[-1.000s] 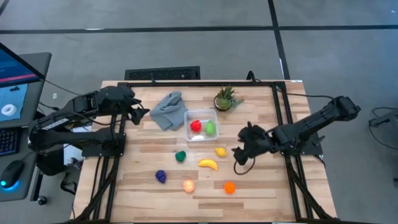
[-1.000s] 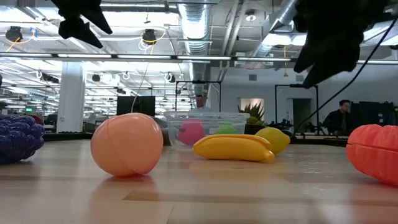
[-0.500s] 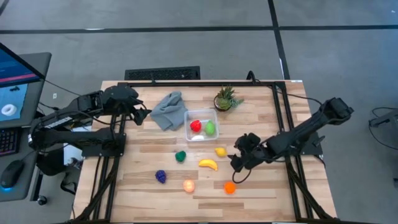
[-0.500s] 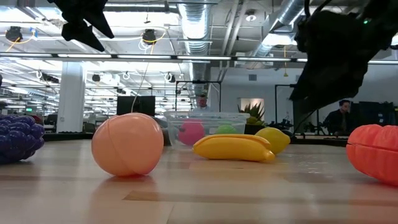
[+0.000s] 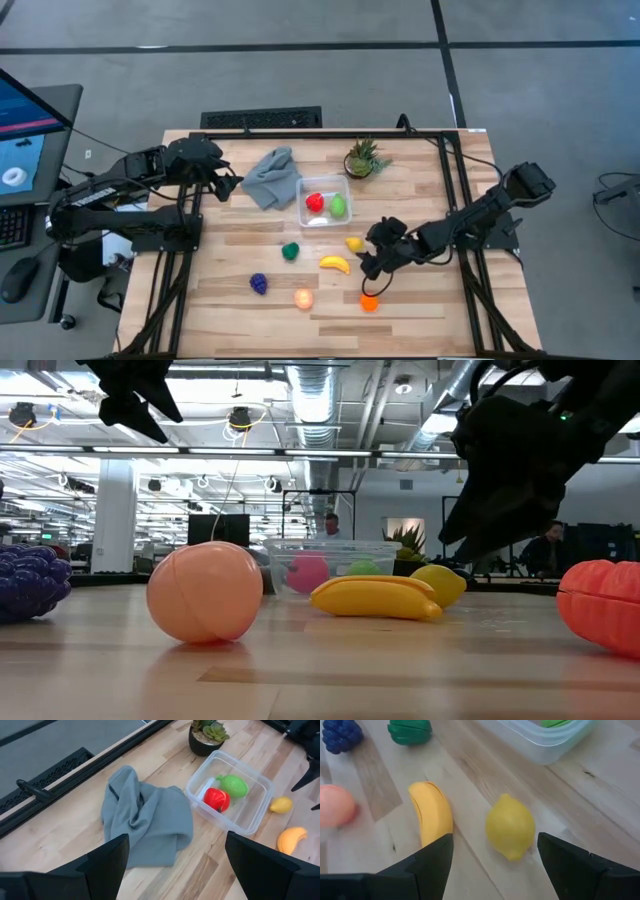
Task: Pick and placing Produce into tupperware
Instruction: Put the yellow lemon into the transparent bin
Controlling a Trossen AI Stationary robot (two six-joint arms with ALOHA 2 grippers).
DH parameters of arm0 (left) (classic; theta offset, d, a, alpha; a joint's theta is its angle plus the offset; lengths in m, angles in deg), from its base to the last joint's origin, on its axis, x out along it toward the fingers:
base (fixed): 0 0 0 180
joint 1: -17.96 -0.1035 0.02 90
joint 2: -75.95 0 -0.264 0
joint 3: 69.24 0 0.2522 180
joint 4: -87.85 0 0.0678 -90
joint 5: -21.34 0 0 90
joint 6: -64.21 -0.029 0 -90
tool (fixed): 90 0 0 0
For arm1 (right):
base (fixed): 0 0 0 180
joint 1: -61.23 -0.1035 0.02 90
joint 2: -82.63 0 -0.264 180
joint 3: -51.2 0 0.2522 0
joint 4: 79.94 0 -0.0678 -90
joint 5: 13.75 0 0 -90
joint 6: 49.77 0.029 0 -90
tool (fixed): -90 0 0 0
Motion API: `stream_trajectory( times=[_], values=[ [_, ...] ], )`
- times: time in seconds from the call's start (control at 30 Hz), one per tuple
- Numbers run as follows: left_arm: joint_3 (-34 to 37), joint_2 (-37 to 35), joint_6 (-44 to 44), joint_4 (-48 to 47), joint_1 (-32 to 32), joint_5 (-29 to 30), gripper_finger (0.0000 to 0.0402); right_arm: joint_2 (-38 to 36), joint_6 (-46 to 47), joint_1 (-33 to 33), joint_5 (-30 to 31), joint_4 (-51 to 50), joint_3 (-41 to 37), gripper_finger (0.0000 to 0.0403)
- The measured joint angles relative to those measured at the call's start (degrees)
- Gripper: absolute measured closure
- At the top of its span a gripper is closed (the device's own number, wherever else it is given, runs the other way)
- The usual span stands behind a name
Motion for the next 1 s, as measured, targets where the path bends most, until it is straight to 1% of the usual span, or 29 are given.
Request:
stream_trajectory(
  times=[0.33, 0.43, 0.57, 0.67, 0.87, 1.0],
  values=[
    [0.0, 0.0, -0.63, -0.35, 0.0, 0.0, 0.0084, -0.04, -2.14, 2.24, -0.44, 0.48, 0.02, 0.0092],
    [0.0, 0.0, -0.65, -0.5, 0.0, 0.0, 0.0084, -0.04, -2.85, 2.5, -1.51, 0.86, 0.02, 0.0103],
    [0.0, 0.0, -0.89, -0.7, 0.0, 0.0, 0.0084, -0.04, -3.84, 2.44, -1.72, 1.65, 0.02, 0.0124],
    [0.0, 0.0, -0.91, -0.7, 0.0, 0.0, 0.0084, -0.04, -4.93, 2.45, -1.75, 1.99, 0.02, 0.0132],
    [0.0, 0.0, -0.91, -0.66, 0.0, 0.0, 0.0084, -0.04, -7.06, 2.6, -1.96, 1.92, 0.02, 0.0132],
    [0.0, 0.0, -0.88, -0.63, 0.0, 0.0, 0.0084, 1.93, -8.97, 3.69, -4.06, 2.15, -0.03, 0.0132]
  ],
)
